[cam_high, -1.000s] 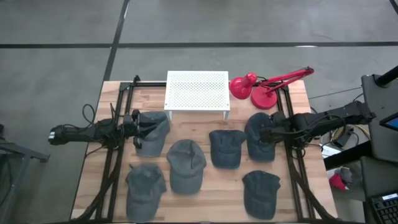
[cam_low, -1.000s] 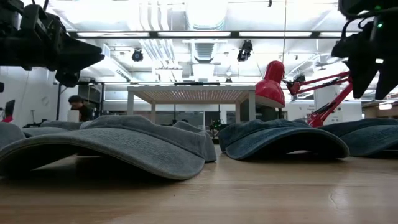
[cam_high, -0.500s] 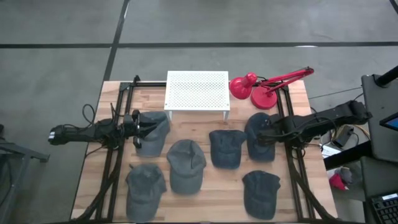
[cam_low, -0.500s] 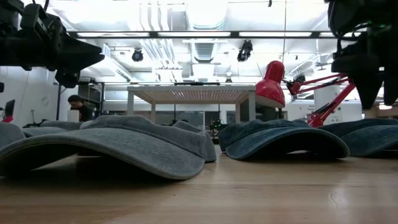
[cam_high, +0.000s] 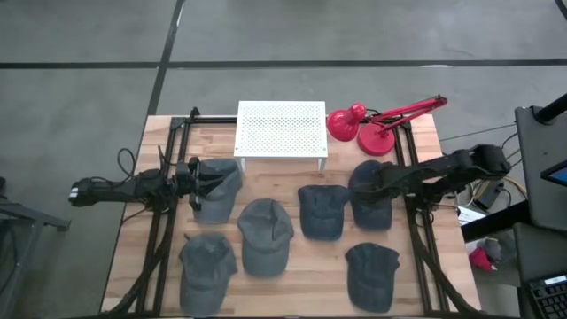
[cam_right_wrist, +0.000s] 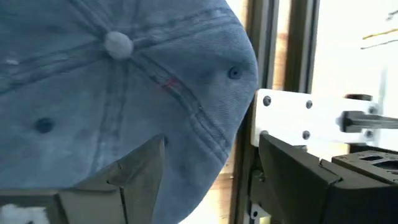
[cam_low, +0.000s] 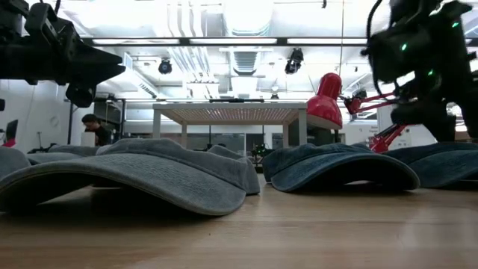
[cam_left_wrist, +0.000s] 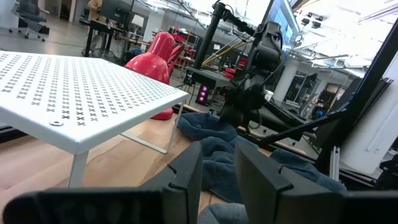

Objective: Pick & Place hat
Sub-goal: Put the top right black cap on the shelf

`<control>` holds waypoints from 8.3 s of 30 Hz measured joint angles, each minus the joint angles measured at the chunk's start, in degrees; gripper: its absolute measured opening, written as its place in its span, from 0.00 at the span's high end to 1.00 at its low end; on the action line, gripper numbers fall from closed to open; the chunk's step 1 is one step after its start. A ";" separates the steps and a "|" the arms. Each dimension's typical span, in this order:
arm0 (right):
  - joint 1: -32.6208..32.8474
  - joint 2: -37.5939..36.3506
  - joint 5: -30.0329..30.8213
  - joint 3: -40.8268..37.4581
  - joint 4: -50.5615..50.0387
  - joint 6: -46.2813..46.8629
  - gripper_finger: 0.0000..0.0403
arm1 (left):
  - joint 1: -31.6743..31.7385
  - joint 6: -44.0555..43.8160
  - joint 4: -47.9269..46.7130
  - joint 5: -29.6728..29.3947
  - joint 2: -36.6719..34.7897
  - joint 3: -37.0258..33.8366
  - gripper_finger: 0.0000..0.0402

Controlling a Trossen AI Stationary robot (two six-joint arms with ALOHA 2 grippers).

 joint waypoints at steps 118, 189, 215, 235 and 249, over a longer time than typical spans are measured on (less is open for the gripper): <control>-10.37 -10.52 11.88 19.53 70.39 -27.63 0.97 | 0.00 -0.02 0.02 0.00 0.20 0.00 0.75; -23.81 15.26 22.13 41.77 34.25 2.42 0.97 | 0.00 -0.02 0.02 0.00 0.22 0.00 0.75; -25.96 15.66 17.11 41.36 32.84 6.84 0.94 | -0.02 -0.05 0.14 0.00 0.21 0.00 0.75; -26.14 15.74 14.90 41.31 33.56 -3.00 0.89 | -0.02 -4.52 0.44 0.02 0.21 0.00 0.75; -26.18 15.74 13.52 41.31 29.48 -2.93 0.89 | 0.00 -4.52 0.44 0.00 0.20 0.00 0.75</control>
